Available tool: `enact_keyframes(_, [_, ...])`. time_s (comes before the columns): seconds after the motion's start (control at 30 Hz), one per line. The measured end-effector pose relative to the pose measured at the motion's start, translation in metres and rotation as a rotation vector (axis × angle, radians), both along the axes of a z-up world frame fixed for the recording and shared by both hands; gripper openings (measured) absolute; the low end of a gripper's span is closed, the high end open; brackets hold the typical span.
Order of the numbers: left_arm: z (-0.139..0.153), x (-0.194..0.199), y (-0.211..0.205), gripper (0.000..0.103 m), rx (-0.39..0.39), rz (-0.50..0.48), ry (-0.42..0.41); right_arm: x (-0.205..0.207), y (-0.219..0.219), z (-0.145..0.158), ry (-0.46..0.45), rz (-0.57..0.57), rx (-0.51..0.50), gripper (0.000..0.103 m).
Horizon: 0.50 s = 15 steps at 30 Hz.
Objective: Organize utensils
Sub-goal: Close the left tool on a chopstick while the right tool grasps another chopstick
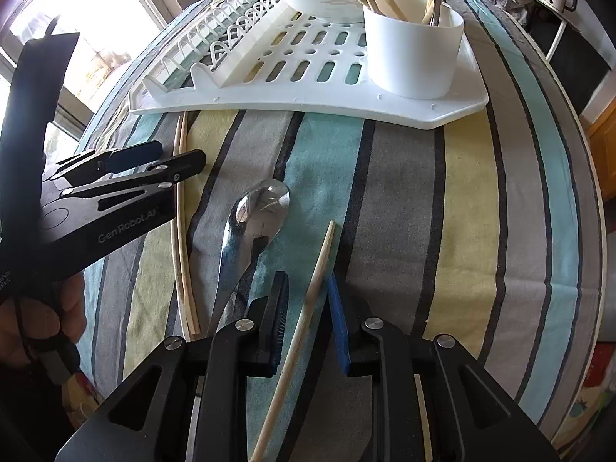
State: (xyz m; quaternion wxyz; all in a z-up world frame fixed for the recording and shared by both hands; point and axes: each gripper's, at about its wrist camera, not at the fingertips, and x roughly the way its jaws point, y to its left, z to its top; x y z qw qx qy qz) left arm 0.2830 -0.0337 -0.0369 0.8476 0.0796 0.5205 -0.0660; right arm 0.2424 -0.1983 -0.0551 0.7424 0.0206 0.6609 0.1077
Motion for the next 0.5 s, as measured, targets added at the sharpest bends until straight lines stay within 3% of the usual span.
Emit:
enact_keyframes(0.1, [0.004, -0.005, 0.016, 0.053, 0.053, -0.074, 0.002, -0.002, -0.002, 0.0, -0.002, 0.005, 0.0, 0.018])
enact_keyframes(0.17, [0.005, -0.003, 0.028, 0.039, 0.088, -0.092, 0.011, -0.002, -0.003, 0.0, -0.004, 0.008, 0.0, 0.017])
enact_keyframes(0.27, [0.005, -0.001, 0.048, 0.03, 0.136, -0.06, 0.014, -0.003, -0.004, 0.0, -0.011, 0.014, 0.0, 0.017])
enact_keyframes(0.43, [0.002, 0.002, 0.079, 0.028, -0.009, 0.033, 0.058, -0.001, -0.002, -0.001, -0.012, 0.017, -0.003, 0.017])
enact_keyframes(0.5, [0.002, 0.001, 0.082, 0.028, -0.028, 0.053, 0.063, -0.001, -0.001, -0.001, -0.011, 0.018, -0.005, 0.017])
